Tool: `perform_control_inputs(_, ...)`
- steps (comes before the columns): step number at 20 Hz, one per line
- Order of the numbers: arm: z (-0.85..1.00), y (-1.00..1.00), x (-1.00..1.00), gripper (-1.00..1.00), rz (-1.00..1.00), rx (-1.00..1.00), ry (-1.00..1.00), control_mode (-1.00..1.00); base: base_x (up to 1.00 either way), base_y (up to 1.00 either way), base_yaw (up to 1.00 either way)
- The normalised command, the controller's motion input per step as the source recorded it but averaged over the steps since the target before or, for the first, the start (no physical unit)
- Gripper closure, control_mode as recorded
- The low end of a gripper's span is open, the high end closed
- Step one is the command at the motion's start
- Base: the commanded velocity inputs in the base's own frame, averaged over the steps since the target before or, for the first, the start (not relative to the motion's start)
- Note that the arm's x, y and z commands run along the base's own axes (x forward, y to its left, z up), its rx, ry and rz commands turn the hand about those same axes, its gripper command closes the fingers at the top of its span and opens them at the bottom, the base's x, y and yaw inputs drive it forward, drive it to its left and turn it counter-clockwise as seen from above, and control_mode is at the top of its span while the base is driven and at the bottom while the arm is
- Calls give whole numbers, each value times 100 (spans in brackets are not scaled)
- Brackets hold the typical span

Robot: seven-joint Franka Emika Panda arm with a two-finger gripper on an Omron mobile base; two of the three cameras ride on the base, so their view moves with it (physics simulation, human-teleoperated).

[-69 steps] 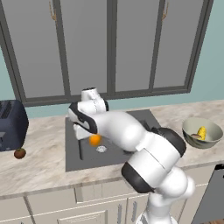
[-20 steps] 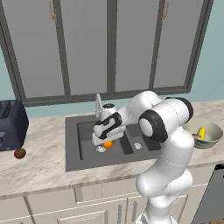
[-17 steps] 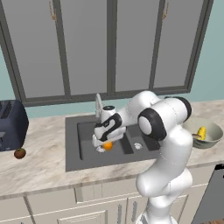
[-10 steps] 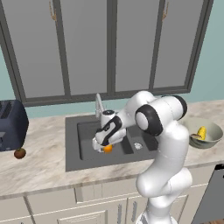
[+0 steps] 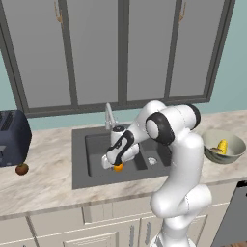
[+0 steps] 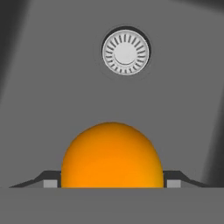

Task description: There is a mixed pile of frozen fruits and vegetables on the counter. Locate all the frozen vegetables and place the items in a bowl on the counter. Take all the frozen fruits and defrost them in a running sink.

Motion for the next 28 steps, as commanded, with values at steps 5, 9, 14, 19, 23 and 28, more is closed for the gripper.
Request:
perform_control_inputs(5,-14,4,1,-100,0,0,0,-100,0,0,0)
perform_control_inputs(9,-5,-4,0,-100,0,0,2,-100,0,0,0)
perform_control_inputs(14,1,0,-2,-100,0,0,0,-100,0,0,0)
perform_control_inputs(19,26,0,-17,-100,0,0,0,-100,0,0,0)
perform_control_inputs(23,39,0,-16,-100,0,0,-4,-100,0,0,0)
perform_control_inputs(28,44,0,-13,-100,-1,1,-5,-100,0,0,0)
